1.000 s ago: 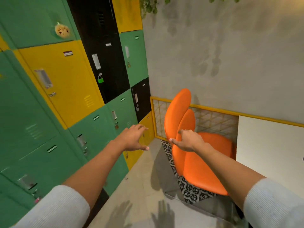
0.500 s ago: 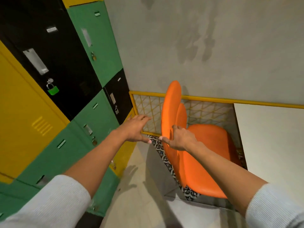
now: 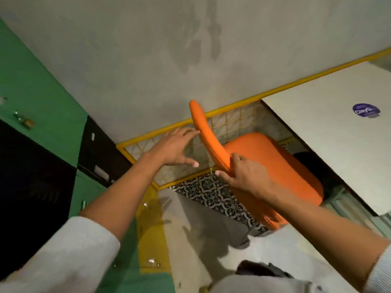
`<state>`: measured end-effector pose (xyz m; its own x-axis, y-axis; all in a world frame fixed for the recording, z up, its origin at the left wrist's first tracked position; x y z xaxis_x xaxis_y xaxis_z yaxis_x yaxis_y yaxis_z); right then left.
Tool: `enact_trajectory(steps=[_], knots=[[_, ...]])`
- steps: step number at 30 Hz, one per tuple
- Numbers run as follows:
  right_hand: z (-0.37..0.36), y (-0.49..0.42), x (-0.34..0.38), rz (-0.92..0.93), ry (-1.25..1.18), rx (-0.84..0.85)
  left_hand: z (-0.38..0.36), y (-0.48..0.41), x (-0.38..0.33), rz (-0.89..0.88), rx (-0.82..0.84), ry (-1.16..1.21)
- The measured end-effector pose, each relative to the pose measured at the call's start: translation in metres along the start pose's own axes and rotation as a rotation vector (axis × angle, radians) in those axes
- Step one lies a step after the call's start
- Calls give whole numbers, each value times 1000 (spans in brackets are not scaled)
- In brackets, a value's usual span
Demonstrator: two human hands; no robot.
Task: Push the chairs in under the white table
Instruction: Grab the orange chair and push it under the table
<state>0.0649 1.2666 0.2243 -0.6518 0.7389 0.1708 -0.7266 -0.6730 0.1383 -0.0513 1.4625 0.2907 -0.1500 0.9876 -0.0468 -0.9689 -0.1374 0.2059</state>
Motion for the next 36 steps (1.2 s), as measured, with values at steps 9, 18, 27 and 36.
enact_trajectory(steps=[9, 18, 27, 36], knots=[[-22, -15, 14, -266, 9, -141, -16, -105, 43, -450, 15, -106], [-38, -9, 10, -589, -6, -222, -48, -194, 96, -717, 74, -193], [-36, -17, 21, -754, 89, -252, -48, -233, 106, -1078, -207, -87], [-35, -69, 62, -841, 130, -272, -35, -277, 150, -1169, -234, -125]])
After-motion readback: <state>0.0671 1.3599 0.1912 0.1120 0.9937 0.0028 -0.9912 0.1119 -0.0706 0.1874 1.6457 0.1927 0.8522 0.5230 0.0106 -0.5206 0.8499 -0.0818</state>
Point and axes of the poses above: each hand's wrist, its own y-axis away from the middle knuckle, its own z-axis out of the back of the hand, x = y × z, the point moved 5 cm from there along -y, towards the middle knuckle, and after that the axes turned 14 degrees about -z, right-handed, at the moved point
